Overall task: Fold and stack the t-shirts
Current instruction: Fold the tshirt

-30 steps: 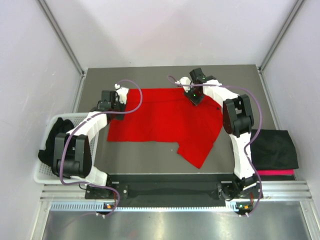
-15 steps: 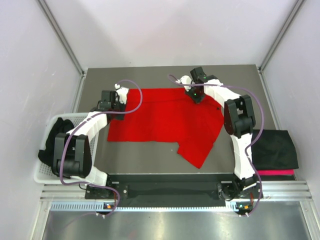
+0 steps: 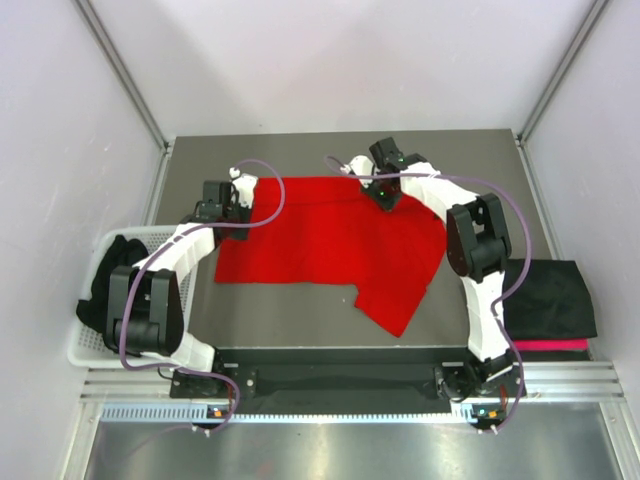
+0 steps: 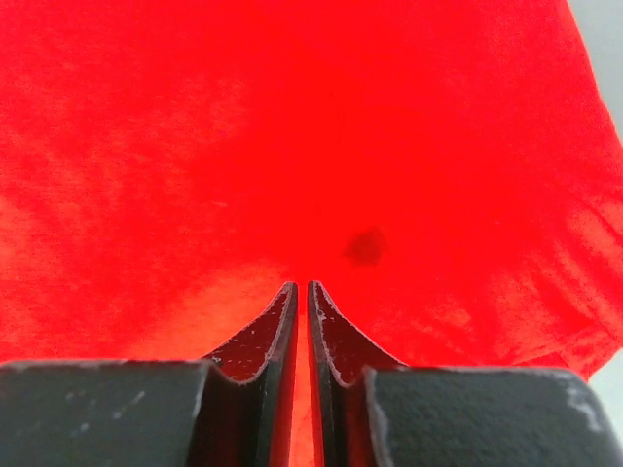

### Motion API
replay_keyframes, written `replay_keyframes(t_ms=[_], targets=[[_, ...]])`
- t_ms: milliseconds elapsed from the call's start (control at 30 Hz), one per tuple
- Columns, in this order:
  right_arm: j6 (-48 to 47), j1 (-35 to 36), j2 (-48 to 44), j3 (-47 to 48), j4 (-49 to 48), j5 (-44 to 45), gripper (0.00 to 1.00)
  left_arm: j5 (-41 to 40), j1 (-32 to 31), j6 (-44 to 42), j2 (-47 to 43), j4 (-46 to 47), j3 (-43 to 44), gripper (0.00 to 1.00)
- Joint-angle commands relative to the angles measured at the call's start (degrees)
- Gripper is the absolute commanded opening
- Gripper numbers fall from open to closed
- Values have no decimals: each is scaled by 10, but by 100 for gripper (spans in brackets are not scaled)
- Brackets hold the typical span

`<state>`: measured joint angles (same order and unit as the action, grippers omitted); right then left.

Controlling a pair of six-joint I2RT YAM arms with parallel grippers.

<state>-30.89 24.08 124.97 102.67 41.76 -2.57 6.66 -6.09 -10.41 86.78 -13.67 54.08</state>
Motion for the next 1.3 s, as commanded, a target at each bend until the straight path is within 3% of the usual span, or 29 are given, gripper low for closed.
replay_keyframes(t_ms=[0, 267, 400, 600, 1267], targets=[[7, 14, -44, -7, 0, 3, 9, 8, 3, 2, -9, 24, -5, 22], [10, 21, -42, -4, 5, 0, 8, 6, 4, 0, -9, 29, -8, 22], [4, 22, -45, -12, -7, 22, 18, 8, 4, 2, -6, 28, -7, 21], [2, 22, -33, -13, -14, 35, 23, 6, 5, 1, -6, 29, -9, 21], [4, 14, 10, 8, -19, 45, 24, 4, 6, 0, -4, 32, -12, 21]])
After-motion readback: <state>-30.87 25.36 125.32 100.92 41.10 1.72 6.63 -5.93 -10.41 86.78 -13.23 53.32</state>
